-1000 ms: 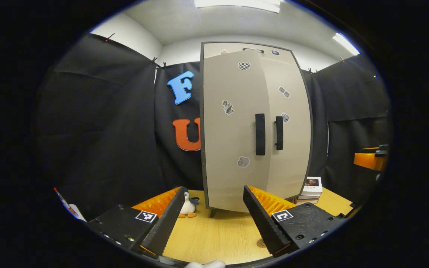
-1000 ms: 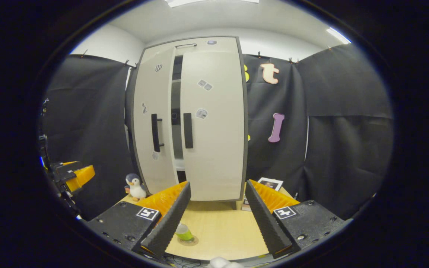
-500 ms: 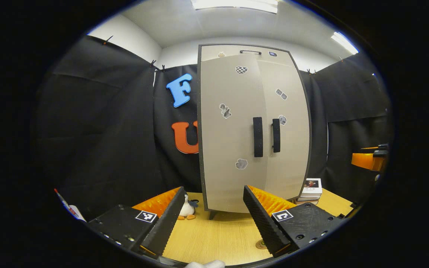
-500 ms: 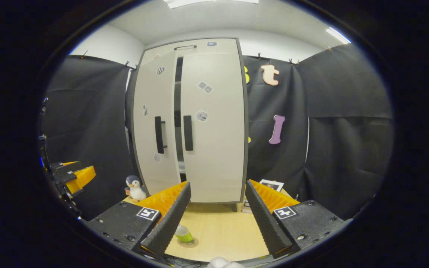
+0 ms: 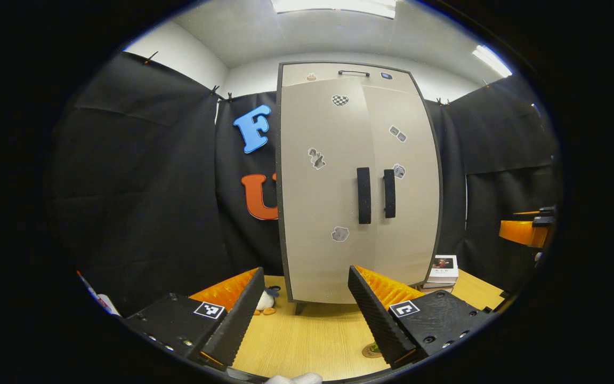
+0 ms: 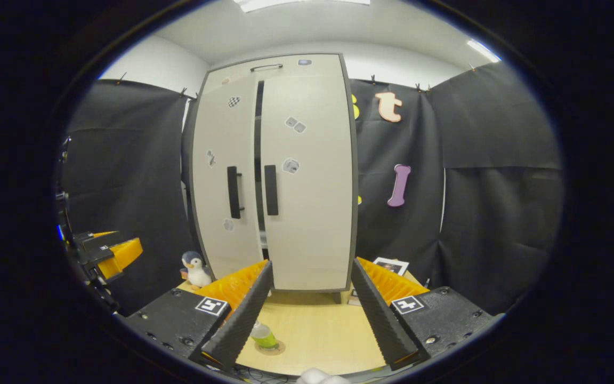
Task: Grasp the bottle in the cabinet with the left hand and place it on the coaster, then close the right door with the right hand and the left door with the left hand.
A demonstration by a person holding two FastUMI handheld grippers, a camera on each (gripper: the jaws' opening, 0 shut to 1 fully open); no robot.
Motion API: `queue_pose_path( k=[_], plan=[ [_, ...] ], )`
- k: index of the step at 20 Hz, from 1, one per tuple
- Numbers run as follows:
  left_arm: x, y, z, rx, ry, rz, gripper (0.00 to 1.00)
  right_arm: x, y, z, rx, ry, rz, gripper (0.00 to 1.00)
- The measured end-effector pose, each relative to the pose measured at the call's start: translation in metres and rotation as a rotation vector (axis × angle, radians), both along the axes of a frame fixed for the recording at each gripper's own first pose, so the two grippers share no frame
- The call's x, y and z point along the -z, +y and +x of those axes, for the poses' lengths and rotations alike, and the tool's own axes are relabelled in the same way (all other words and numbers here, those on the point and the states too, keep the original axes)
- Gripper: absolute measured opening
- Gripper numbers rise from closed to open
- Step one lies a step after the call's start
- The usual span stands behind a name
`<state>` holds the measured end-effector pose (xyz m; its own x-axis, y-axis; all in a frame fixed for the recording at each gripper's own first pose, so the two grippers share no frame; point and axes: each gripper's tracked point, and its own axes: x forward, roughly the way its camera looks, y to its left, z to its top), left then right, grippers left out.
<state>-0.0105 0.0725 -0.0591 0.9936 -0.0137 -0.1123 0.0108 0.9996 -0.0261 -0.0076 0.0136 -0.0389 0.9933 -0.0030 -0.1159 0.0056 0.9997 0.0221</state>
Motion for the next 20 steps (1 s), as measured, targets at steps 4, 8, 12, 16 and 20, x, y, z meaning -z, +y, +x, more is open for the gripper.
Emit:
queue_pose_path(
  k=[4,8,12,16,20],
  plan=[
    [0.0,-0.003,0.003,0.0,-0.001,-0.006,0.96,-0.001,-0.003,0.002,0.005,-0.002,0.003,0.97],
    [-0.002,-0.003,0.006,-0.001,-0.004,-0.003,0.96,-0.002,-0.003,0.004,0.0,-0.001,0.012,0.97],
    [-0.004,-0.003,0.007,0.0,-0.005,-0.002,0.96,-0.002,0.001,0.007,-0.014,0.001,0.008,0.97],
    [-0.005,-0.003,0.009,0.002,-0.006,-0.002,0.96,-0.004,0.006,0.008,-0.027,0.0,0.001,0.97],
    [-0.006,-0.001,0.009,0.0,-0.007,-0.005,0.96,-0.006,0.01,0.01,-0.035,-0.003,-0.002,0.97]
  ],
)
